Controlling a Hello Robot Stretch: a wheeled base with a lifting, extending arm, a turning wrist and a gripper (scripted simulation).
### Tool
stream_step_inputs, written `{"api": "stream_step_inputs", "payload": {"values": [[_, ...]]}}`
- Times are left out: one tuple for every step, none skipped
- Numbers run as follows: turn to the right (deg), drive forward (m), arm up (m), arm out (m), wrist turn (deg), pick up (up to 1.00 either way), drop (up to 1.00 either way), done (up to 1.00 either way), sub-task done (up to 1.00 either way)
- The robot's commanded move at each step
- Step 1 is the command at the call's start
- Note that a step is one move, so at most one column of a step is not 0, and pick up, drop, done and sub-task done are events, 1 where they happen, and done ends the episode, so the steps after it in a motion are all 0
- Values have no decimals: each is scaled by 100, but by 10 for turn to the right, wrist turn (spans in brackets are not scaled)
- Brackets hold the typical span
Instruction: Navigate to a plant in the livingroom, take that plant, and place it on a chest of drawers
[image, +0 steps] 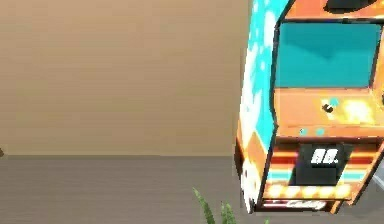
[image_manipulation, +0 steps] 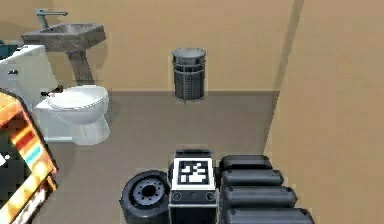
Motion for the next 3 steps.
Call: {"api": "stream_step_inputs", "payload": {"values": [[0,10,0,0,0,0,0,0,0],[-450,0,0,0,0,0,0,0,0],[-390,0,0,0,0,0,0,0,0]]}}
